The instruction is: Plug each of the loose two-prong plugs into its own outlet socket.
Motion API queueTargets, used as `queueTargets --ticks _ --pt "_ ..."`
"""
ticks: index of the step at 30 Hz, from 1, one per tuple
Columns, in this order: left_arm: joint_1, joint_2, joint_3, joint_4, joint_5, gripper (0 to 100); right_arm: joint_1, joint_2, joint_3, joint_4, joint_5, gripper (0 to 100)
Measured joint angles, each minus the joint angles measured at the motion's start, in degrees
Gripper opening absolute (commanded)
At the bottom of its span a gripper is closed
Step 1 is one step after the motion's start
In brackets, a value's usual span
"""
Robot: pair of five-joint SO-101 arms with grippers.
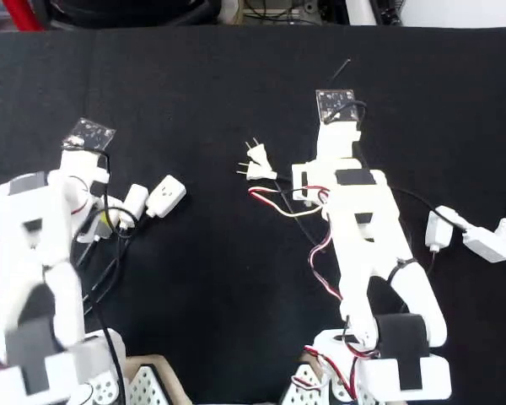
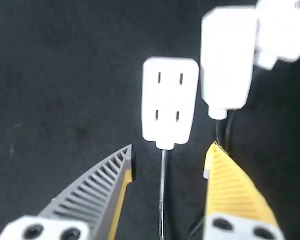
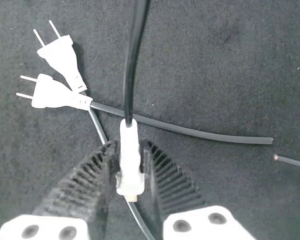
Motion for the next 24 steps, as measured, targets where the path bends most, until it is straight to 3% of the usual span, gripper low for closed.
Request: queueTargets --ticks 10,19,24 --pt "-0.18 12.22 -8.53 0.62 -5.45 24 0.00 0.00 0.00 0.00 0.00 1.1" --pt "0.44 19.34 -9.32 -5.89 -5.71 24 0.00 0.00 0.00 0.00 0.00 1.1" --pt "1.14 20.92 -10.02 -6.24 -5.89 14 0.00 0.00 0.00 0.00 0.00 1.1"
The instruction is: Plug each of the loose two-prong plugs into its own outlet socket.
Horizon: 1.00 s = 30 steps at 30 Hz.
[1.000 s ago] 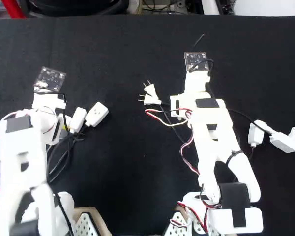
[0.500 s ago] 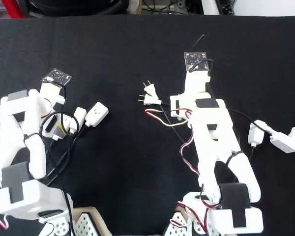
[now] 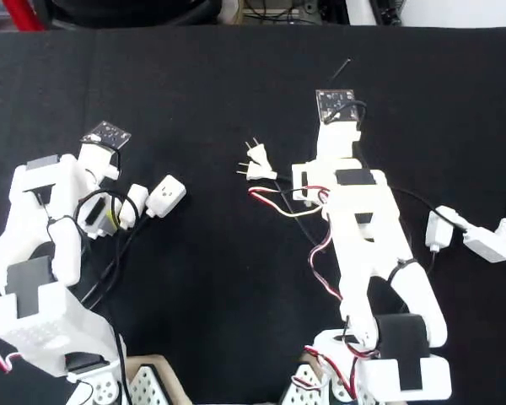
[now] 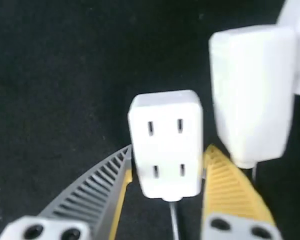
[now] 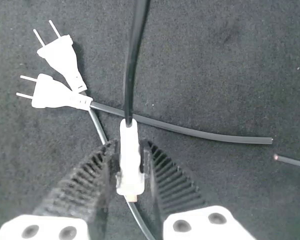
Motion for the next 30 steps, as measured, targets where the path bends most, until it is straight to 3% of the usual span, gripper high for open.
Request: queueTargets --ticks 5,18,23,26,30 --pt "0.35 -0.09 0.09 0.18 0.00 3 0.00 0.00 0.00 0.00 0.00 1.1" --pt "0.18 -17.76 11.69 0.00 0.18 3 0.00 0.00 0.00 0.00 0.00 1.1" --pt "0.26 -31.03 14.07 6.42 1.41 3 0.44 0.00 0.00 0.00 0.00 1.1" --pt "3.25 -39.38 15.65 11.43 3.87 3 1.41 0.00 -0.62 0.00 0.00 1.1" --pt "12.75 -49.41 21.10 13.80 6.07 3 1.23 0.00 -1.05 0.00 0.00 1.1"
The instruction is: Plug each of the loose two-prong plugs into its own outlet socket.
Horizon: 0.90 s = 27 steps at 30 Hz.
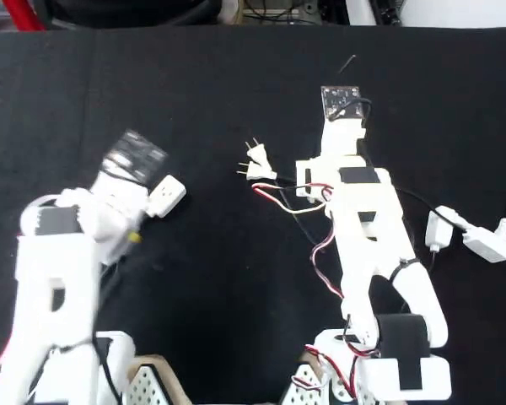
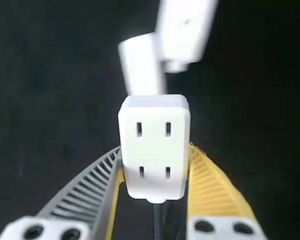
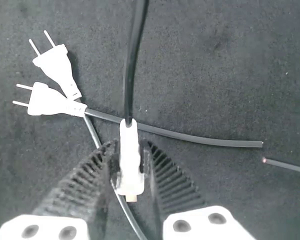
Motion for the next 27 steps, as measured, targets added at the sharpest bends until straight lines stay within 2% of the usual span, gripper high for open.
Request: queueTargets --ticks 3,6,10,17,19,23,27 --pt "9.41 -4.48 5.36 -2.11 0.00 3 0.18 0.00 0.00 0.00 0.00 1.1" --pt "15.30 -4.66 12.22 -12.04 0.88 3 0.09 0.00 0.00 0.00 0.00 1.1" --pt "20.40 -0.44 16.35 -21.80 1.32 3 2.02 0.00 0.00 0.00 -0.09 1.1" --pt "22.95 10.29 14.15 -23.65 1.32 5 3.16 -0.18 0.00 0.70 -0.26 1.1" --pt "23.38 13.98 12.40 -23.65 1.58 9 3.16 -0.26 0.00 0.70 -0.18 1.1" --pt "23.38 19.78 9.23 -23.38 3.96 25 3.16 -0.26 0.00 0.70 -0.26 1.1" --pt "23.38 21.27 4.31 -17.85 5.98 40 3.16 -0.26 0.00 0.70 -0.26 1.1"
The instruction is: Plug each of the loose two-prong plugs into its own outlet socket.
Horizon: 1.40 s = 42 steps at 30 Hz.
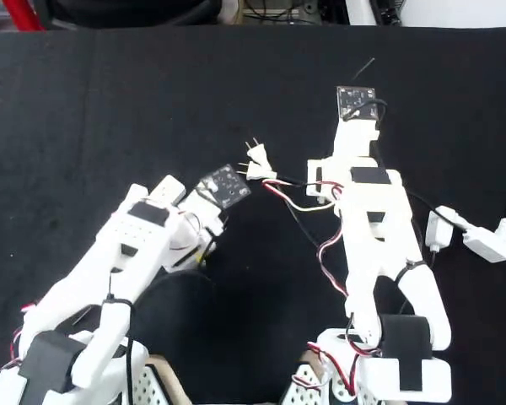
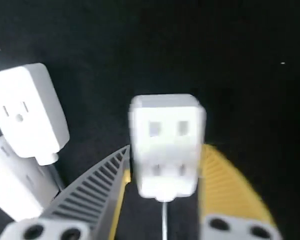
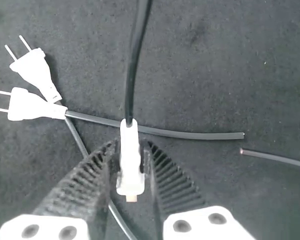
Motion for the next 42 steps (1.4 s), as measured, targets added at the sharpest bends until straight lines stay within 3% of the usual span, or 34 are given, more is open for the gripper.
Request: queueTargets --ticks 3,8,16,21,27,34,42 --pt "0.00 0.00 -2.29 3.96 0.09 45 0.00 0.00 0.00 0.00 0.00 1.1" --pt "-0.79 0.00 -5.89 9.67 1.67 46 0.00 0.00 0.00 0.00 0.00 1.2" --pt "-14.95 -10.20 -6.59 11.16 9.85 46 -5.27 0.00 0.00 0.18 3.52 1.2" --pt "-24.44 -23.12 3.25 9.76 10.64 46 -10.73 0.00 0.00 0.35 7.82 1.2" --pt "-35.43 -36.75 19.34 2.55 7.74 46 -20.22 0.00 0.00 0.35 10.37 1.2" --pt "-43.25 -50.64 33.32 -0.44 4.84 46 -31.21 0.00 0.70 -0.09 11.96 1.2" --pt "-48.09 -68.84 44.31 0.00 4.40 46 -32.53 -11.60 14.51 -13.01 11.96 1.2"
